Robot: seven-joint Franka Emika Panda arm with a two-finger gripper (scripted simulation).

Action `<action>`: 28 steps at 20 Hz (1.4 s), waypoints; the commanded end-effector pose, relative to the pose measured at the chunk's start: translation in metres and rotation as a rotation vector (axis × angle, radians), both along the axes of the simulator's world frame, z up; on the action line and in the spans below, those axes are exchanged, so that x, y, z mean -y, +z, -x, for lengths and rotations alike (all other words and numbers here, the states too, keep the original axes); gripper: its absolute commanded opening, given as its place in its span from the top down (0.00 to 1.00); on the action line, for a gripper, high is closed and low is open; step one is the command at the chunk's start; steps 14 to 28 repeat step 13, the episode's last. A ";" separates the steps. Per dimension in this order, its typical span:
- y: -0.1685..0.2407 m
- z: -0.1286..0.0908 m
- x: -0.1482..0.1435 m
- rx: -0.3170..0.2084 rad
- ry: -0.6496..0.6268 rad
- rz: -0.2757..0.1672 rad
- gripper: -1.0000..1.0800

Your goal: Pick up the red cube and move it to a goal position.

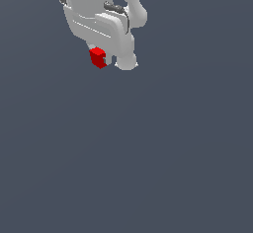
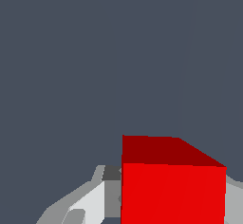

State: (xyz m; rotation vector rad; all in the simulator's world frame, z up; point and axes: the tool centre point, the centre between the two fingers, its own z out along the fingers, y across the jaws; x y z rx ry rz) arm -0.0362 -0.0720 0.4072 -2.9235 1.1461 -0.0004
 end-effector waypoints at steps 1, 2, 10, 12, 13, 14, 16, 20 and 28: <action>0.019 0.005 0.006 -0.001 0.001 0.000 1.00; 0.025 0.007 0.008 -0.001 0.001 0.000 1.00; 0.052 0.012 0.017 -0.001 0.002 0.001 1.00; 0.054 0.012 0.018 -0.001 0.002 0.001 1.00; 0.054 0.012 0.018 -0.001 0.002 0.001 1.00; 0.054 0.012 0.018 -0.001 0.002 0.001 1.00; 0.054 0.012 0.018 -0.001 0.002 0.001 1.00; 0.054 0.012 0.018 -0.001 0.002 0.001 1.00; 0.054 0.012 0.018 -0.001 0.002 0.001 1.00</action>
